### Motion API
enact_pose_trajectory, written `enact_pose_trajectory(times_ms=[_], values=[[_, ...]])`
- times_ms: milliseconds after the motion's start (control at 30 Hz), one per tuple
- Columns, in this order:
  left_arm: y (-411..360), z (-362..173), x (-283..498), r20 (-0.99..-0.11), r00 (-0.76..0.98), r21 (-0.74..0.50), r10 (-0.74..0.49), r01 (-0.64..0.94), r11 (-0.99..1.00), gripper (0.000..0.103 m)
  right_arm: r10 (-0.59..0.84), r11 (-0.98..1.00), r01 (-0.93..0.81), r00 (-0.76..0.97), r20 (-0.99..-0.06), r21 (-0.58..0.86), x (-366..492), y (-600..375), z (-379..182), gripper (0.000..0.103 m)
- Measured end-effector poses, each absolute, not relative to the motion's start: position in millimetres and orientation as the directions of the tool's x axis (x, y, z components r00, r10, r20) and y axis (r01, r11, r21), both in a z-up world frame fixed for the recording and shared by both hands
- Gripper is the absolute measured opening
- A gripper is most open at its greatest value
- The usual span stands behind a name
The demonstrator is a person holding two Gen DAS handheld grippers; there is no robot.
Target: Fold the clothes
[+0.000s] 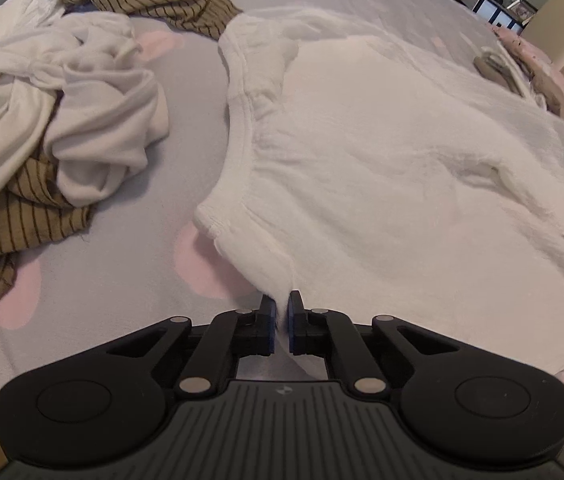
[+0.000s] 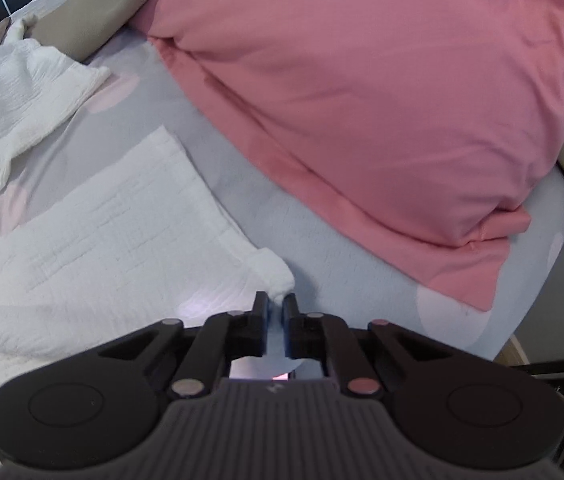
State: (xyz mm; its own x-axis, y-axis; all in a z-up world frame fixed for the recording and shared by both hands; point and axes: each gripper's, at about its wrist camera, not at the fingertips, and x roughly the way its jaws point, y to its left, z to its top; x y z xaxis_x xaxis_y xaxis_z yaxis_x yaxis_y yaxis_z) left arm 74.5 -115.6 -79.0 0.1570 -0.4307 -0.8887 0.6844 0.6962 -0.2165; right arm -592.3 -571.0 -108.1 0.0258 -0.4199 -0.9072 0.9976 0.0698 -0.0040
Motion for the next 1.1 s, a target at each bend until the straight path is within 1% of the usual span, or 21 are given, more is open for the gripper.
enact_pose_trajectory(times_ms=[133, 233, 367, 467, 600, 633, 767, 800, 867, 900, 933, 967, 1000, 1033, 1100], values=[[-104.5, -50.0, 84.9, -0.883, 0.159, -0.231, -0.442, 0.672, 0.703, 0.004, -0.421, 0.053, 0.999, 0.015, -0.907, -0.008, -596.6, -571.5, -92.2, 0.008], [-93.1, -33.6, 84.6, -0.894, 0.166, -0.203, -0.416, 0.677, 0.707, 0.004, -0.397, 0.051, 0.998, 0.000, -0.918, -0.023, -597.7, -570.2, -81.7, 0.007], [-74.8, -21.3, 81.5, -0.909, 0.167, -0.164, -0.382, 0.699, 0.696, 0.004, -0.350, 0.097, 0.994, -0.019, -0.937, -0.057, -592.6, -564.4, -75.3, 0.007], [-64.7, -25.2, 76.0, -0.923, 0.158, -0.142, -0.351, 0.708, 0.692, 0.003, -0.332, 0.125, 0.986, -0.064, -0.941, -0.111, -589.4, -555.7, -76.0, 0.007], [-53.2, -40.2, 72.1, -0.938, 0.148, -0.117, -0.313, 0.715, 0.689, 0.003, -0.308, 0.151, 0.978, -0.095, -0.947, -0.147, -591.7, -542.4, -81.5, 0.007], [-52.5, -47.1, 72.8, -0.940, 0.156, -0.104, -0.304, 0.717, 0.689, 0.003, -0.313, 0.157, 0.975, -0.099, -0.944, -0.155, -591.7, -540.3, -85.3, 0.004], [-61.7, -75.1, 77.6, -0.958, 0.140, -0.074, -0.249, 0.721, 0.689, 0.004, -0.303, 0.183, 0.969, -0.103, -0.948, -0.164, -587.3, -535.0, -103.1, 0.004], [-64.9, -80.8, 78.5, -0.963, 0.134, -0.066, -0.235, 0.725, 0.685, 0.005, -0.294, 0.191, 0.968, -0.103, -0.950, -0.164, -585.1, -534.3, -107.7, 0.004], [-68.2, -83.8, 78.8, -0.965, 0.149, -0.042, -0.217, 0.726, 0.687, 0.012, -0.282, 0.221, 0.957, -0.123, -0.952, -0.189, -578.7, -534.0, -112.4, 0.005], [-68.3, -82.0, 78.8, -0.965, 0.155, -0.034, -0.212, 0.727, 0.686, 0.016, -0.278, 0.228, 0.954, -0.130, -0.952, -0.197, -577.8, -534.5, -112.8, 0.009], [-68.3, -80.2, 78.9, -0.965, 0.162, -0.025, -0.208, 0.729, 0.684, 0.022, -0.283, 0.223, 0.952, -0.142, -0.948, -0.209, -577.6, -535.0, -111.9, 0.018], [-67.6, -76.6, 79.5, -0.966, 0.163, -0.021, -0.203, 0.728, 0.686, 0.027, -0.294, 0.215, 0.950, -0.160, -0.942, -0.228, -577.7, -535.8, -110.6, 0.025], [-66.8, -72.9, 80.0, -0.967, 0.164, -0.017, -0.198, 0.727, 0.687, 0.035, -0.303, 0.210, 0.947, -0.175, -0.937, -0.244, -577.7, -537.1, -109.3, 0.034], [-65.9, -67.2, 81.3, -0.964, 0.174, -0.014, -0.201, 0.723, 0.691, 0.039, -0.311, 0.205, 0.944, -0.187, -0.932, -0.258, -577.9, -538.6, -107.9, 0.035], [-67.5, -54.0, 85.0, -0.956, 0.193, -0.011, -0.220, 0.727, 0.686, 0.041, -0.327, 0.196, 0.947, -0.183, -0.927, -0.255, -577.6, -542.5, -102.9, 0.035]])
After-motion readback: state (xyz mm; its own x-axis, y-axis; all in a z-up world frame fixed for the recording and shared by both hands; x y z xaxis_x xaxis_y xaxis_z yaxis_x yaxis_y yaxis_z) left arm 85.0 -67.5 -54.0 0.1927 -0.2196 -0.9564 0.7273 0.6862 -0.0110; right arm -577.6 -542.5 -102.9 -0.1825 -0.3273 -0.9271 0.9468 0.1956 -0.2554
